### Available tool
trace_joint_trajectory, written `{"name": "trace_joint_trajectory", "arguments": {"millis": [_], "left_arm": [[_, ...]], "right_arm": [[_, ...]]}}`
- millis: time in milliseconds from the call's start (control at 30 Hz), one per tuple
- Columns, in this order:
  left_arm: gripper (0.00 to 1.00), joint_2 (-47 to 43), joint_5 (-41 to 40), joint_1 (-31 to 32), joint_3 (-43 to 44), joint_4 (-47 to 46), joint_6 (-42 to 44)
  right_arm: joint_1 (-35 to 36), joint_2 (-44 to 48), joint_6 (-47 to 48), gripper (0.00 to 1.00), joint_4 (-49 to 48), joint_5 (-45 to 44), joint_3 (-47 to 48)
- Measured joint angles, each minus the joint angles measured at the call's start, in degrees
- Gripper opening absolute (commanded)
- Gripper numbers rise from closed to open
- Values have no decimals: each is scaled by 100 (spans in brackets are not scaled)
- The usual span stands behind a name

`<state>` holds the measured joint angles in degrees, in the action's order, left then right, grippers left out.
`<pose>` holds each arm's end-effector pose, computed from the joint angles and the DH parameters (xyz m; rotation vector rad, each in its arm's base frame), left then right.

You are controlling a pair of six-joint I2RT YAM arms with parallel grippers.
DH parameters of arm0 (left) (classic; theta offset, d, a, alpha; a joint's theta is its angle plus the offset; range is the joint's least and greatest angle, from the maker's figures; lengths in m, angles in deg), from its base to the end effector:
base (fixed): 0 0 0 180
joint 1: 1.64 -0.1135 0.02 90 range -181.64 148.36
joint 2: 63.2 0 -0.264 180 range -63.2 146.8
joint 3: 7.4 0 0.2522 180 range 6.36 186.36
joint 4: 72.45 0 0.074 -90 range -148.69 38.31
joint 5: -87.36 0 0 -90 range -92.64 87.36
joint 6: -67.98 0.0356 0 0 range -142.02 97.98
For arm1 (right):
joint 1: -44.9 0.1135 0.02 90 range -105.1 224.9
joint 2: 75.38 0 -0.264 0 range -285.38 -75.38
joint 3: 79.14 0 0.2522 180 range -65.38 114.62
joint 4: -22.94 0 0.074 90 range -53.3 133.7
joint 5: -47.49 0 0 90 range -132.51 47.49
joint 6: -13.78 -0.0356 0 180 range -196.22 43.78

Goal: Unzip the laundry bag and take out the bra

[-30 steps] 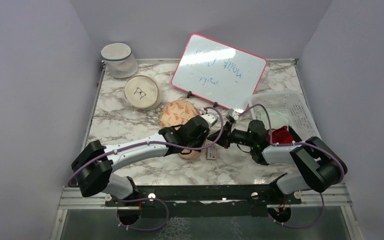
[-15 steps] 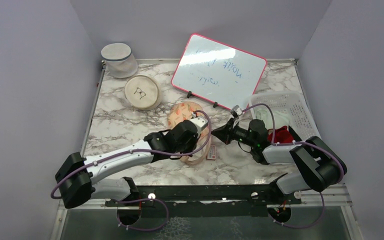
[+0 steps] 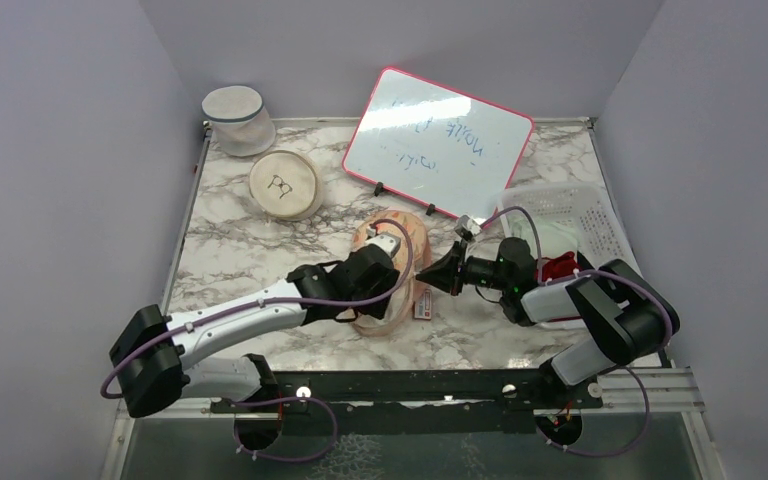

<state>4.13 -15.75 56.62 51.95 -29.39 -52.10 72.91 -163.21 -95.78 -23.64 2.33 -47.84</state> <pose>0.1312 -0.1967 0.2376 0.5041 2.4208 -0.4053 0.2061 0.1381 0.1498 -0.7417 1.7193 1.2672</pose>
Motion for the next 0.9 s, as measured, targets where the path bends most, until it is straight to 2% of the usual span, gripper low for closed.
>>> {"name": "trace_joint_trajectory", "arguments": {"millis": [167,367,467,567,633,733,900], "left_arm": [[56,662,2,0,745,28,33],[42,1556,-4,0,1414,-105,205],[30,1845,-15,0,1453,-111,269],[18,1875,-33,0,1401,-133,295],[17,1814,-57,0,1335,-157,323],[8,1611,-57,4,1163,-181,393],[1,1207,24,2,874,-173,743]], "right_arm": [[0,-52,-87,1,-280,380,7],[7,-48,-120,1,-378,549,11],[7,-22,-114,1,-326,553,11],[7,37,-76,1,-238,538,15],[9,109,-48,1,-162,494,22],[31,181,11,1,7,387,55],[33,179,44,1,245,195,170]]}}
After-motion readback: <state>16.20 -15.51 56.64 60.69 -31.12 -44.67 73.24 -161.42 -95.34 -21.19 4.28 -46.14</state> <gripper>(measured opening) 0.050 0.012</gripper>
